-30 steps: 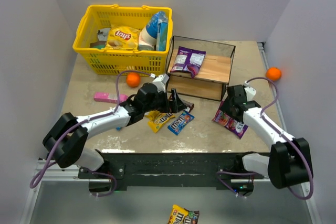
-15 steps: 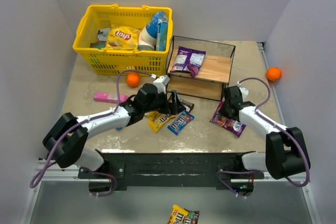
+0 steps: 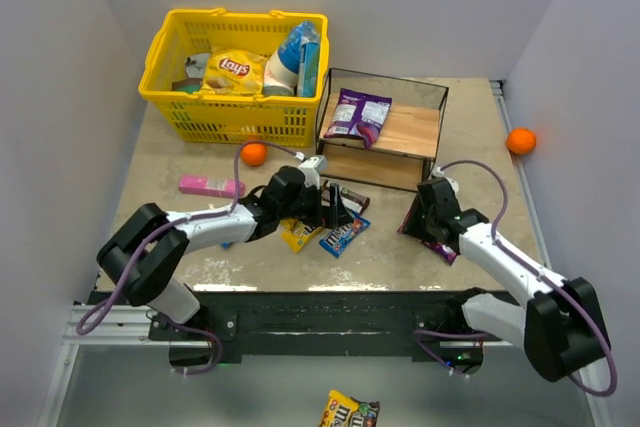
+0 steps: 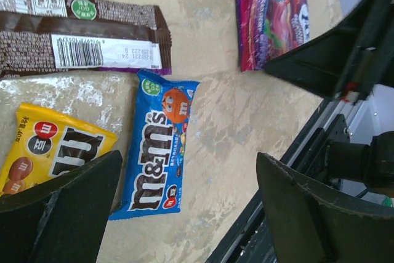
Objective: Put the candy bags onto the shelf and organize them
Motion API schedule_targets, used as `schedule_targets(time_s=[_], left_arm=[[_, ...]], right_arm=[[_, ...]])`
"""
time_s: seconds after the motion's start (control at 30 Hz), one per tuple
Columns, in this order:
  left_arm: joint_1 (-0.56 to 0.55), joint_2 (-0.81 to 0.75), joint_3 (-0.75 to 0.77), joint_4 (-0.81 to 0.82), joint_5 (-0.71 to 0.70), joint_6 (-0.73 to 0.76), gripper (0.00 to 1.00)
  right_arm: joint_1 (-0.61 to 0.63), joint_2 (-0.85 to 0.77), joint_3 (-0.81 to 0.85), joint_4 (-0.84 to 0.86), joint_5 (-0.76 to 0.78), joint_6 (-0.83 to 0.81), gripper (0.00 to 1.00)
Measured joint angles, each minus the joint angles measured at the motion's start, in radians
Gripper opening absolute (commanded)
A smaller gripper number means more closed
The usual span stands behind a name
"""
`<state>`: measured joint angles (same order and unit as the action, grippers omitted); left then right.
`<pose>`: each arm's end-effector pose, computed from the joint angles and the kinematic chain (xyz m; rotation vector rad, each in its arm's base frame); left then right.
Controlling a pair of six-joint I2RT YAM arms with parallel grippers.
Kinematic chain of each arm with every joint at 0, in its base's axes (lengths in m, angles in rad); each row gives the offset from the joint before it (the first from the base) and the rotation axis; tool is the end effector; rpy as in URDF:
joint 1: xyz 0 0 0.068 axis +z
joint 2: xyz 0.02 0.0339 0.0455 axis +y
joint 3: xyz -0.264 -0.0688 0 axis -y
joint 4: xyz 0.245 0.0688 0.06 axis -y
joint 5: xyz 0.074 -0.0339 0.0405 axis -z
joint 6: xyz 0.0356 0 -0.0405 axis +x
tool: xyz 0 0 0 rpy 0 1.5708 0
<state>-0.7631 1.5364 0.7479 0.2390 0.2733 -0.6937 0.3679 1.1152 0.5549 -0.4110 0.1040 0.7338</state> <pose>0.2236 -0.2271 0.1893 0.2585 2.3072 -1.1008 0.1926 0.0703 0.1809 0.5066 2.5115 0.3008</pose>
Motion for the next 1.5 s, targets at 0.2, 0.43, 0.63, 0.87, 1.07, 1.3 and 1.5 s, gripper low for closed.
schedule_targets(time_s=[0.2, 0.43, 0.63, 0.87, 1.07, 1.3, 1.5], left_arm=[[-0.031, 0.083, 0.016, 0.006, 0.010, 0.006, 0.93], [-0.039, 0.087, 0.035, 0.002, 0.005, 0.008, 0.93], [-0.037, -0.012, 0.035, -0.063, -0.018, 0.011, 0.93], [-0.029, -0.191, 0.035, -0.126, -0.028, 0.038, 0.95], [0.001, -0.296, 0.035, -0.180, -0.041, 0.063, 0.95], [0.010, -0.317, 0.035, -0.209, -0.043, 0.070, 0.95], [0.010, -0.317, 0.035, -0.220, -0.043, 0.070, 0.95]], right_arm=[[-0.009, -0.204, 0.042, -0.191, 0.226, 0.111, 0.80], [-0.150, -0.282, 0.094, -0.341, 0.396, 0.266, 0.92], [-0.304, -0.222, 0.096, -0.388, 0.420, 0.313, 0.94], [-0.509, -0.099, 0.064, -0.291, 0.262, 0.293, 0.89], [-0.513, -0.059, -0.002, -0.195, 0.106, 0.291, 0.80], [-0.515, -0.035, -0.047, -0.135, 0.014, 0.269, 0.41], [-0.518, -0.056, -0.049, -0.131, 0.001, 0.243, 0.22]])
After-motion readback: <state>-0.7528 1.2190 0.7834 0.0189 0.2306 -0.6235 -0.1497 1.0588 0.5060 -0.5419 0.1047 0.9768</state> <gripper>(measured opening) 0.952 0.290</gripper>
